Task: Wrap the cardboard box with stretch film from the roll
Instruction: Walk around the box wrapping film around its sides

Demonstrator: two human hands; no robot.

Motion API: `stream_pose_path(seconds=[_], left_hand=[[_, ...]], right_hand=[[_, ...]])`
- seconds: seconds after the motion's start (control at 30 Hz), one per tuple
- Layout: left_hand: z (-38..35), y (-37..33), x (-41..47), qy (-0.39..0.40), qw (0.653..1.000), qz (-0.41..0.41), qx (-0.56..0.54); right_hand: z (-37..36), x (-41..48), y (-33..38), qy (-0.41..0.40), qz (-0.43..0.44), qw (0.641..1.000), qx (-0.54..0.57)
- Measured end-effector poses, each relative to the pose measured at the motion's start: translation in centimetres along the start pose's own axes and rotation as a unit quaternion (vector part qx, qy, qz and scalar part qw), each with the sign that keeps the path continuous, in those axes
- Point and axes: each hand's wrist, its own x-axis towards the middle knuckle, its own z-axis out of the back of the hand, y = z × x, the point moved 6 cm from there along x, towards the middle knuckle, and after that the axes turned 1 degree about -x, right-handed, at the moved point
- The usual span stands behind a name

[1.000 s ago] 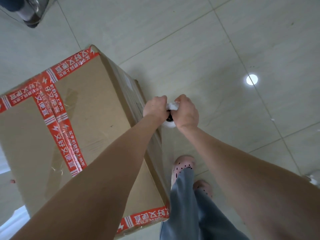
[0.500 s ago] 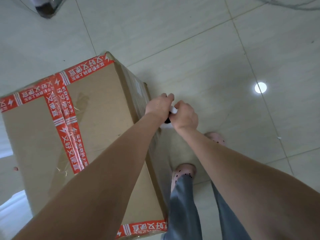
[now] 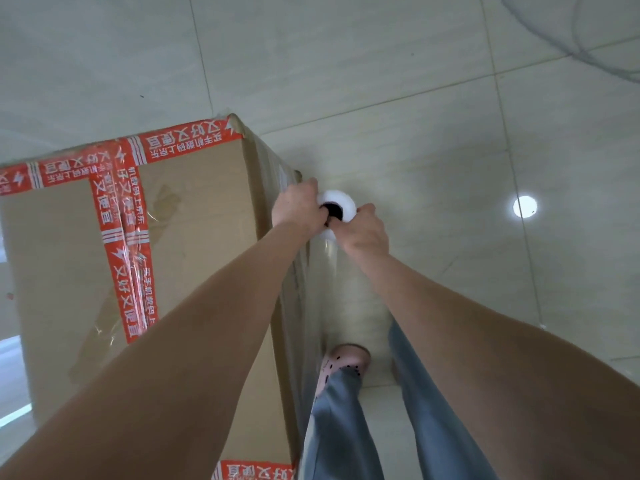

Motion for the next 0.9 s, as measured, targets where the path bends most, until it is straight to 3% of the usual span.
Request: stream_pose_path(seconds=[0.17,0.3,0.43,0.67,0.8,0.9], left_hand=[[0.9,0.7,1.0,0.012,0.998,0.018,0.060],[0.9,-1.5,1.5,0.025,0.985,-0.103,0.135],[1.3,-3.8,2.4,-0.020,0.967,-0.173,0.187],[3.4,-3.2,4.6,-0.049,0.996,-0.041,0.054],[3.9,-1.9,5.1,-0.026,0.993,0.106,-0.051],[4.1,-2.2,5.1,-0.015,0.992,0.115,-0.047]], right_hand=[[-0.1,1.1,2.2,-0.002,0.029,0.999,-0.023],[0.5,1.3,3.8,-0.008,0.064,0.995,-0.070],[2.0,2.3,5.3,-0.038,0.125,0.985,-0.114],[4.3,3.6,9.2,-0.070,0.233,0.953,-0.180],[4.7,4.4,9.5,-0.051,0.191,0.968,-0.153],[5.4,4.9,10.2,-0.042,0.178,0.971,-0.153]])
